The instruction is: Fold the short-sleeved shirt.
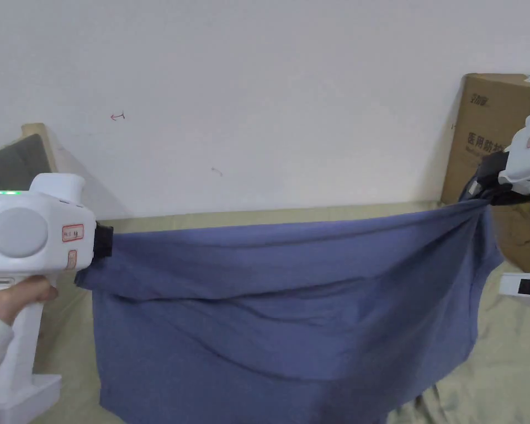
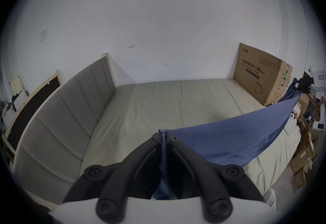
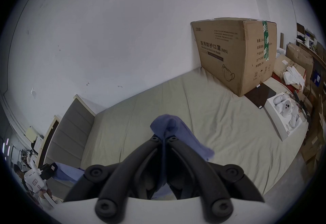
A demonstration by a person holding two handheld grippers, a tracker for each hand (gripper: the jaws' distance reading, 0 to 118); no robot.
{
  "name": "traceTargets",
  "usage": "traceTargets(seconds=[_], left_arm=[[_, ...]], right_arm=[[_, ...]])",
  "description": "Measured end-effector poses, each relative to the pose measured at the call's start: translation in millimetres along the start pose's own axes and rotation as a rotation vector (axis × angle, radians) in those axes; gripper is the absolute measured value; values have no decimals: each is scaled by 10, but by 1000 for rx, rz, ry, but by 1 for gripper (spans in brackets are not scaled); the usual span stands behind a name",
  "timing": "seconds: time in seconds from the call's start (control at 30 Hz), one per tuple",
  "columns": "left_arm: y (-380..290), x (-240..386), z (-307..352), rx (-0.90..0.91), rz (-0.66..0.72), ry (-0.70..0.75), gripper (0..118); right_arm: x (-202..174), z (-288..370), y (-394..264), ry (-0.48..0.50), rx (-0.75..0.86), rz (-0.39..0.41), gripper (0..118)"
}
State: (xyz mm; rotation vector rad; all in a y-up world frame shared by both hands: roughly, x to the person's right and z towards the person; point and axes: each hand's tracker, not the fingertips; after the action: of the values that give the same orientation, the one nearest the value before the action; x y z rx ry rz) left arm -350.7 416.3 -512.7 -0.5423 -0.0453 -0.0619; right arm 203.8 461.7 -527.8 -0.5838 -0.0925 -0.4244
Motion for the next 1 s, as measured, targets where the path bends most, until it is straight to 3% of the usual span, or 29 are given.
traceTargets(seconds=[0.6, 0.93, 1.0], left_arm=[[1988, -227, -877, 145, -42, 88, 3], [2100, -306, -1363, 171, 3, 100, 3], [1988, -272, -1554, 147, -3, 104, 3]], right_arm=[[-1155, -324, 1741, -22, 185, 14, 1], [-1417, -472, 1884, -10, 238, 43, 1], [-1432, -646, 1813, -44, 228, 92, 1]])
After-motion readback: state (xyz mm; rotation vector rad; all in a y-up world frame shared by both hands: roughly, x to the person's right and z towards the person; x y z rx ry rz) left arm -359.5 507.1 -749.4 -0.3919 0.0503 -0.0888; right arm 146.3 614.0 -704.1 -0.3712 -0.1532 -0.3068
